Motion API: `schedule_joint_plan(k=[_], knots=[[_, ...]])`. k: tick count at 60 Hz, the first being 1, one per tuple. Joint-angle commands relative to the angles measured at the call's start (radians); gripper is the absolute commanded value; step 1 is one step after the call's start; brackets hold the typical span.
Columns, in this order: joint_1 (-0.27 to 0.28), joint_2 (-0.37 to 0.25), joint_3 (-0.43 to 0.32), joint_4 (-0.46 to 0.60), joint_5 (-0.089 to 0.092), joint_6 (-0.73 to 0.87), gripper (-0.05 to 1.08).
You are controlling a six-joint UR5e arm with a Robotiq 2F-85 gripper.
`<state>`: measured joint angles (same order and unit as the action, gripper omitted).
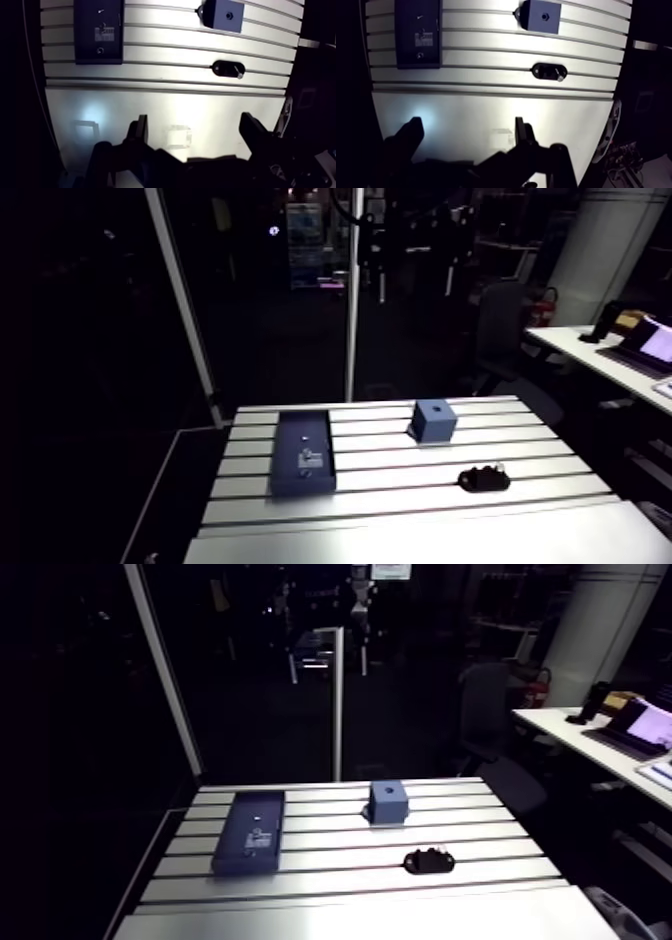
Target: Pick up the M10 bolt and insert it into the hex recess until seated.
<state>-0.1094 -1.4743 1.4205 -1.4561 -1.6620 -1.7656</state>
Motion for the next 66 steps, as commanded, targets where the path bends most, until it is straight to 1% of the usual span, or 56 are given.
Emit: schedule_joint_plan(k=[1,4,5,7,10,11,14,15,16,19,20,22,23,25,27,31,38,39,40,41,42,43,44,45,46,48,49,50,55,66], knots=[[-0.142,-0.055,0.085,-0.080,0.000,-0.161,0.01],[-0.165,-0.061,0.101,-0.092,0.001,-0.187,0.01],[-0.165,-0.061,0.101,-0.092,0.001,-0.187,0.01],[-0.195,-0.066,0.122,-0.108,0.003,-0.212,0.01],[-0.209,-0.066,0.132,-0.117,0.003,-0.227,0.01],[-0.224,-0.070,0.142,-0.127,0.006,-0.243,0.01],[-0.237,-0.072,0.154,-0.139,0.010,-0.259,0.01],[-0.249,-0.073,0.163,-0.152,0.017,-0.276,0.01],[-0.249,-0.073,0.163,-0.152,0.017,-0.276,0.01],[-0.274,-0.073,0.183,-0.174,0.027,-0.298,0.01],[-0.274,-0.073,0.183,-0.174,0.027,-0.298,0.01],[-0.295,-0.071,0.199,-0.188,0.030,-0.311,0.01],[-0.295,-0.071,0.199,-0.188,0.030,-0.311,0.01],[-0.316,-0.070,0.208,-0.196,0.031,-0.318,0.01],[-0.316,-0.070,0.208,-0.196,0.031,-0.318,0.01],[-0.335,-0.061,0.220,-0.211,0.031,-0.318,0.01],[-0.353,-0.057,0.236,-0.229,0.033,-0.318,0.01],[-0.360,-0.057,0.242,-0.241,0.039,-0.318,0.01],[-0.360,-0.057,0.242,-0.241,0.039,-0.318,0.01],[-0.367,-0.057,0.252,-0.253,0.046,-0.318,0.01],[-0.367,-0.057,0.252,-0.253,0.046,-0.318,0.01],[-0.373,-0.057,0.264,-0.266,0.055,-0.318,0.01],[-0.373,-0.057,0.264,-0.266,0.055,-0.318,0.01],[-0.378,-0.057,0.274,-0.280,0.064,-0.320,0.01],[-0.378,-0.057,0.274,-0.280,0.064,-0.320,0.01],[-0.384,-0.060,0.296,-0.309,0.081,-0.328,0.01],[-0.384,-0.060,0.296,-0.309,0.081,-0.328,0.01],[-0.387,-0.062,0.307,-0.323,0.085,-0.336,0.01],[-0.402,-0.063,0.330,-0.348,0.087,-0.347,0.01],[-0.447,-0.055,0.345,-0.355,0.087,-0.358,0.01]])
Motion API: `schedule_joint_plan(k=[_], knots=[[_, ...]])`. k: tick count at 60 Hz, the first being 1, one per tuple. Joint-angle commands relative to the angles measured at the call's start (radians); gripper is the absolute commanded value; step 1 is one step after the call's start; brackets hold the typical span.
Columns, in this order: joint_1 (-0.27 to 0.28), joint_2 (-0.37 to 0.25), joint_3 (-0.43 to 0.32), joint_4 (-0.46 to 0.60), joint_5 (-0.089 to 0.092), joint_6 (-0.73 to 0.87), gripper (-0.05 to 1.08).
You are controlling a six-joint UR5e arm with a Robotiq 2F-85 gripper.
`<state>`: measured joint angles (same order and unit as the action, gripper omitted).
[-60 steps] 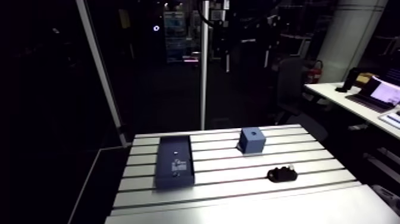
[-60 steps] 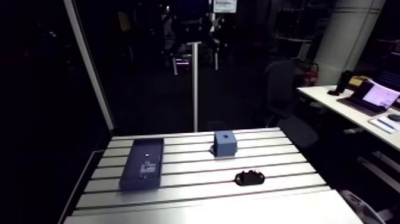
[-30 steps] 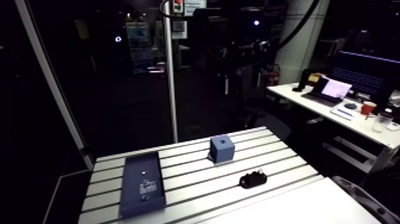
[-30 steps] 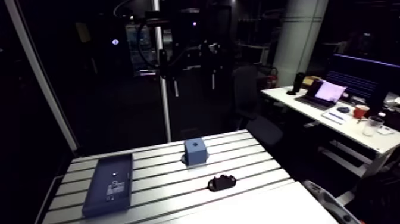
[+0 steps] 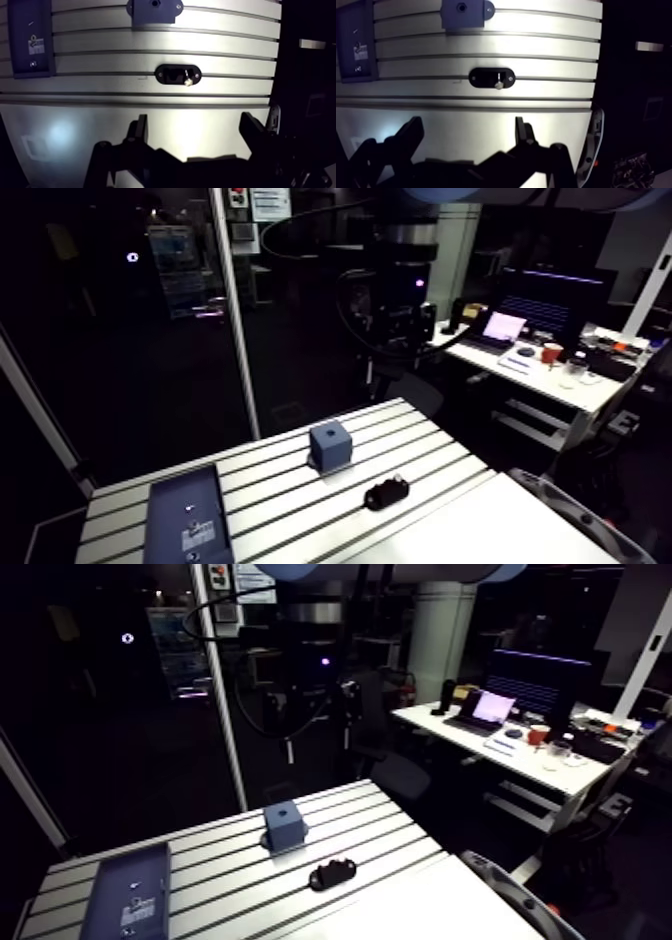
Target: Pick up the M10 bolt and insert it into the hex recess until seated.
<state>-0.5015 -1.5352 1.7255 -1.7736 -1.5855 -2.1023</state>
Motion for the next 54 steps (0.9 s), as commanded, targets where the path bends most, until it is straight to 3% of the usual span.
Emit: schedule_joint_plan(k=[1,20,30,54], knots=[[-0.055,0.006,0.040,-0.037,0.011,-0.021,0.01],[-0.060,0.031,0.059,-0.040,0.009,-0.034,0.01],[-0.060,0.043,0.093,-0.111,0.005,-0.035,0.01],[-0.060,0.047,0.129,-0.144,0.009,-0.032,0.01]])
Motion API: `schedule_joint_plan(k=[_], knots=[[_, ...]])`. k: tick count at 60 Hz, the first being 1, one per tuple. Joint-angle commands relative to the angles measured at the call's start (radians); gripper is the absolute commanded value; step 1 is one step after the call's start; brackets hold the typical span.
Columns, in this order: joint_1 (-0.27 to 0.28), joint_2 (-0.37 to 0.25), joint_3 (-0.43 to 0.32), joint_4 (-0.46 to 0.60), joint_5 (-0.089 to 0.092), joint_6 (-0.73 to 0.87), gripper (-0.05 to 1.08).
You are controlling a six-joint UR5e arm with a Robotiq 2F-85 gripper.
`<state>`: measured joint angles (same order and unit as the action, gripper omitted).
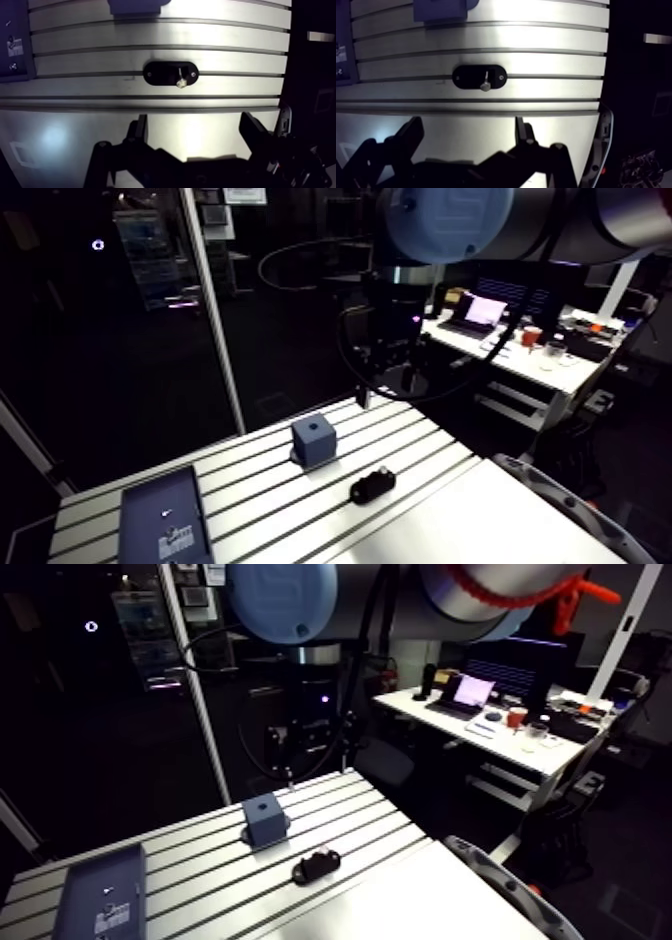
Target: Pick up the M10 bolt and insert it into the hex recess until seated.
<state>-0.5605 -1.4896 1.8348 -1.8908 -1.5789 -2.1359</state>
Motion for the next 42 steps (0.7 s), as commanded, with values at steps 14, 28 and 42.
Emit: schedule_joint_plan(k=[14,28,42], knots=[[0.000,0.001,0.049,-0.078,0.003,0.000,0.01],[-0.001,0.010,0.069,-0.093,0.003,0.001,0.01],[-0.001,0.013,0.098,-0.142,0.003,0.000,0.01]])
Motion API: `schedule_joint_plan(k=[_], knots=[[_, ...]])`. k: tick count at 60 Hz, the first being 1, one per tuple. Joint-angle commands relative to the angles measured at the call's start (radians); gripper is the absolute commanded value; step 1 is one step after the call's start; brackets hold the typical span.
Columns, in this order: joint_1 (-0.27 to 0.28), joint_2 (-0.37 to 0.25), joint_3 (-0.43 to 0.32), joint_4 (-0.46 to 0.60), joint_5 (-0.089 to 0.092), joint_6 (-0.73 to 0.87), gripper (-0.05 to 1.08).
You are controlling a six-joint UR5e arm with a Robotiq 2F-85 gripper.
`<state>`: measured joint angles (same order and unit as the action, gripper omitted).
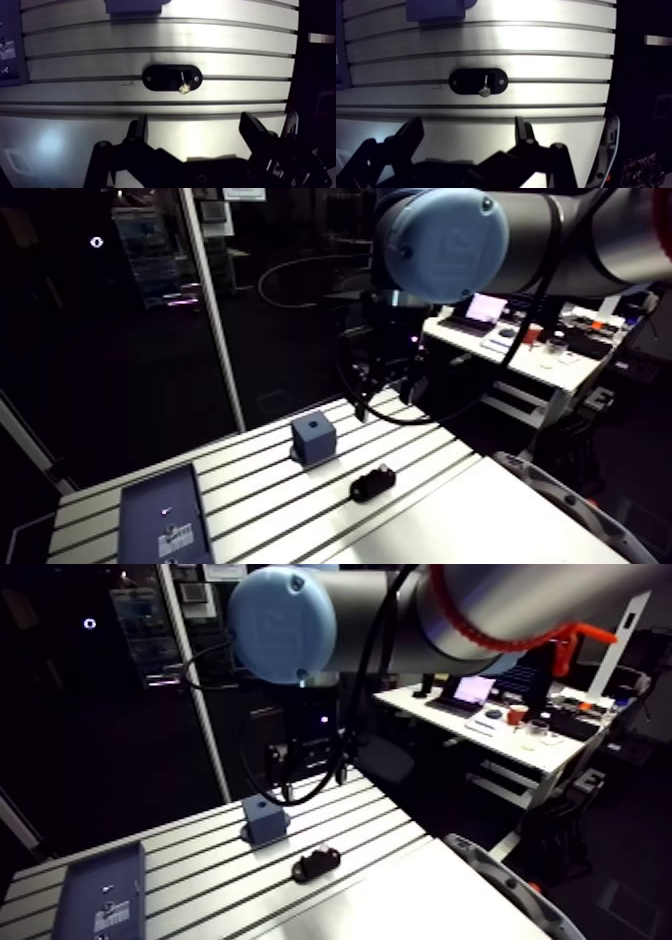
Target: Pick up the M10 bolt and insert it into the hex recess until seated.
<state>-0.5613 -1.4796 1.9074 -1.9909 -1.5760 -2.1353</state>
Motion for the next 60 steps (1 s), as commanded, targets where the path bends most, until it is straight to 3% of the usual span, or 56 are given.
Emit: schedule_joint_plan(k=[1,22,50,60], knots=[[0.000,0.003,0.030,-0.052,0.000,-0.001,0.01],[0.000,0.009,0.069,-0.102,0.003,0.001,0.01],[-0.002,0.072,0.111,-0.202,0.001,-0.001,0.01],[-0.003,0.089,0.124,-0.220,0.001,-0.001,0.10]])
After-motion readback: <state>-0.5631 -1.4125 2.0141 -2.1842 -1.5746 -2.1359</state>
